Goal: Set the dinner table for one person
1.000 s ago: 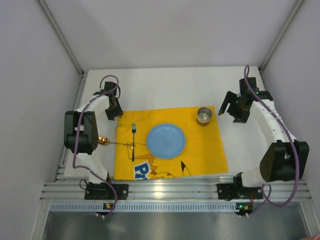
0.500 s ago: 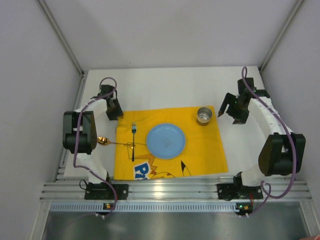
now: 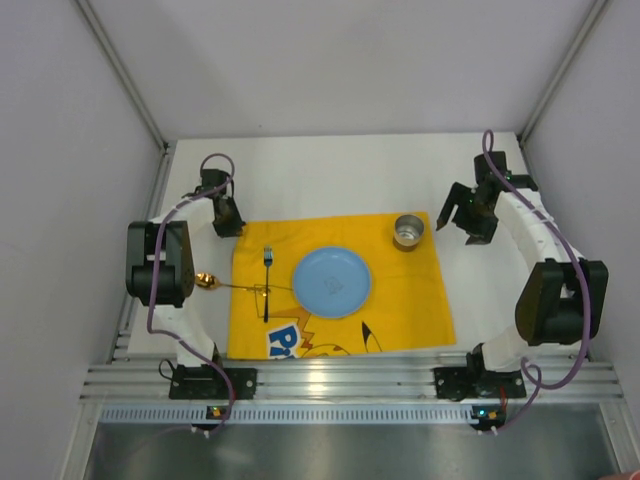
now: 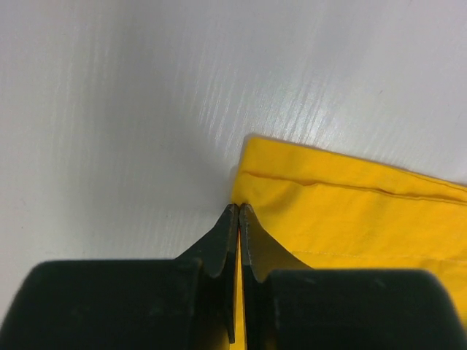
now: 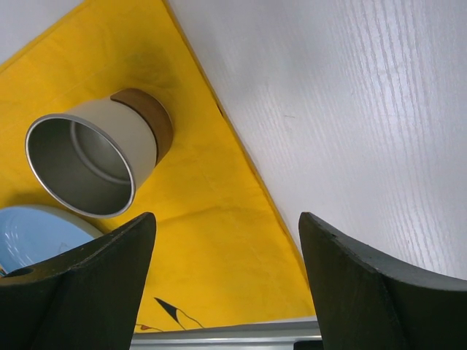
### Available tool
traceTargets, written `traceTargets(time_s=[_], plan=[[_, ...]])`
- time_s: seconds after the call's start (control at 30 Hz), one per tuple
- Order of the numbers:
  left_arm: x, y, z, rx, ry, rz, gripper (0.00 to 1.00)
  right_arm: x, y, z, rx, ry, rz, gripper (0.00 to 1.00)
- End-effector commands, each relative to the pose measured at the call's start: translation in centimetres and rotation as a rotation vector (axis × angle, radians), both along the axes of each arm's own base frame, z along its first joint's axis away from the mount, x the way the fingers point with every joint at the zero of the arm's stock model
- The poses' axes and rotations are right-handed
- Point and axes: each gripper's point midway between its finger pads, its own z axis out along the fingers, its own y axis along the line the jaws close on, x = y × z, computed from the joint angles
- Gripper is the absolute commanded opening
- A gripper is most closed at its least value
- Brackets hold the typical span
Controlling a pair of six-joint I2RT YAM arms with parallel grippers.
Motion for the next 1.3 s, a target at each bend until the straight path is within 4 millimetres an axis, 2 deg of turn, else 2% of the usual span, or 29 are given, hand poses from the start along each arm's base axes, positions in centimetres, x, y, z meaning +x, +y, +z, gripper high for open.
traceTargets(time_s=[0.0, 0.17, 0.37, 0.67, 0.77, 0.83, 0.87, 0.9, 0.93, 1.0, 1.1, 1.13, 1.27], plan=[[0.9, 0.4, -0.2, 0.007, -0.019, 0.001, 0.03, 1.3, -0.6, 1.0, -0.015, -0.037, -0.019, 0.79], [1.2, 2.4, 0.4, 0.048, -0.033, 0.055, 0.00, 1.4, -0.5, 0.7, -0.014, -0.028, -0.017, 0.79], [2.1, 3.6, 3.9, 0.069, -0.134, 0.110, 0.00, 1.5, -0.6, 0.6, -0.022, -0.025, -0.014, 0.79], [3.3, 4.3, 7.0, 0.069, -0.243, 0.137, 0.00, 1.6, -0.6, 0.0, -0.024, -0.010, -0.001, 0.79], [3.6, 4.2, 6.9, 0.067, -0.247, 0.132, 0.00, 1.6, -0.7, 0.0, -0.024, -0.009, 0.001, 0.79], [3.7, 4.2, 5.9, 0.064, -0.222, 0.136, 0.00, 1.5, -0.5, -0.2, -0.020, -0.002, 0.006, 0.79], [3.7, 4.3, 4.9, 0.065, -0.199, 0.137, 0.04, 1.6, -0.5, -0.2, -0.017, -0.004, 0.004, 0.79], [3.7, 4.3, 4.3, 0.062, -0.184, 0.146, 0.28, 1.6, -0.5, -0.2, -0.016, -0.002, 0.007, 0.79], [3.4, 4.6, 3.8, 0.068, -0.162, 0.161, 0.42, 1.6, -0.4, -0.1, -0.011, -0.005, 0.008, 0.79], [3.2, 4.8, 3.1, 0.063, -0.131, 0.193, 0.58, 1.8, -0.3, 0.1, -0.006, -0.014, 0.008, 0.79], [2.3, 6.1, 4.1, 0.104, -0.124, 0.260, 0.66, 1.7, -0.2, 0.0, 0.001, -0.014, 0.011, 0.79], [2.0, 6.5, 4.6, 0.117, -0.126, 0.281, 0.66, 1.6, -0.1, 0.1, 0.003, -0.018, 0.014, 0.79], [-1.5, 8.8, 7.2, 0.204, -0.067, 0.465, 0.64, 1.4, 0.2, -0.1, 0.019, -0.015, 0.016, 0.79]])
